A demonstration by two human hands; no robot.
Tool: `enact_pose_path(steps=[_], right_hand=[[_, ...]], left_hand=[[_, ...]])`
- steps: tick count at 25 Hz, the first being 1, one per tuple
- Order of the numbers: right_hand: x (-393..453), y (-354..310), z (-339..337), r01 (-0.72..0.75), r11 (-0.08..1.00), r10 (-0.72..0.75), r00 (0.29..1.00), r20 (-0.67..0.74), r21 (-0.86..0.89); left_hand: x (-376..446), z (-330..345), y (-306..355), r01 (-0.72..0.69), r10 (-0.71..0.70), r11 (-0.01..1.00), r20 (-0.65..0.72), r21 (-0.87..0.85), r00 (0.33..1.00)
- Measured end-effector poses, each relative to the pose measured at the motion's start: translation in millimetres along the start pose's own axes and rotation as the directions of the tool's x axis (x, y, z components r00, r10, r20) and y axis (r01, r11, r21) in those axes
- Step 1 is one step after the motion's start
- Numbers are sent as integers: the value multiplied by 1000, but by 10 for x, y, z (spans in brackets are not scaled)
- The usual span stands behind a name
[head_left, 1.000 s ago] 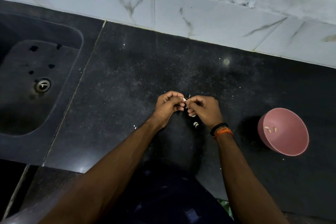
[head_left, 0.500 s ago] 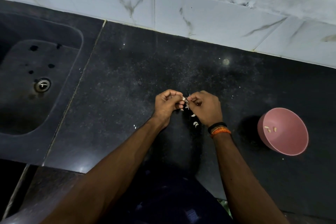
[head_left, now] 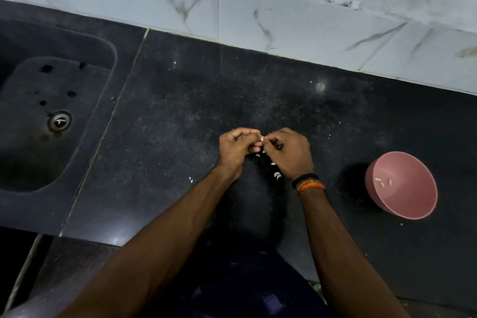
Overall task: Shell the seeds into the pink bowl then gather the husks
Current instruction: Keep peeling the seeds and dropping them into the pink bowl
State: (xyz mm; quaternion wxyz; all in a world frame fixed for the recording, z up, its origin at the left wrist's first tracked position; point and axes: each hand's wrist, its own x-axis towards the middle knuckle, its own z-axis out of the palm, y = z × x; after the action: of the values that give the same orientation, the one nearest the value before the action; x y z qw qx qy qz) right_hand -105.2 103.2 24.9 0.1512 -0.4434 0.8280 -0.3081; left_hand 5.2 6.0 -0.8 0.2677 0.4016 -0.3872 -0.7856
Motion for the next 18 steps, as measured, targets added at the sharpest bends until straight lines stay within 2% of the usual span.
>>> enact_pose_path(steps=[18], right_hand=[[-3, 35, 0, -6, 1000, 6, 1000, -19, -2]], left_hand=[[-12, 55, -17, 6, -6, 1000, -18, -27, 1000]])
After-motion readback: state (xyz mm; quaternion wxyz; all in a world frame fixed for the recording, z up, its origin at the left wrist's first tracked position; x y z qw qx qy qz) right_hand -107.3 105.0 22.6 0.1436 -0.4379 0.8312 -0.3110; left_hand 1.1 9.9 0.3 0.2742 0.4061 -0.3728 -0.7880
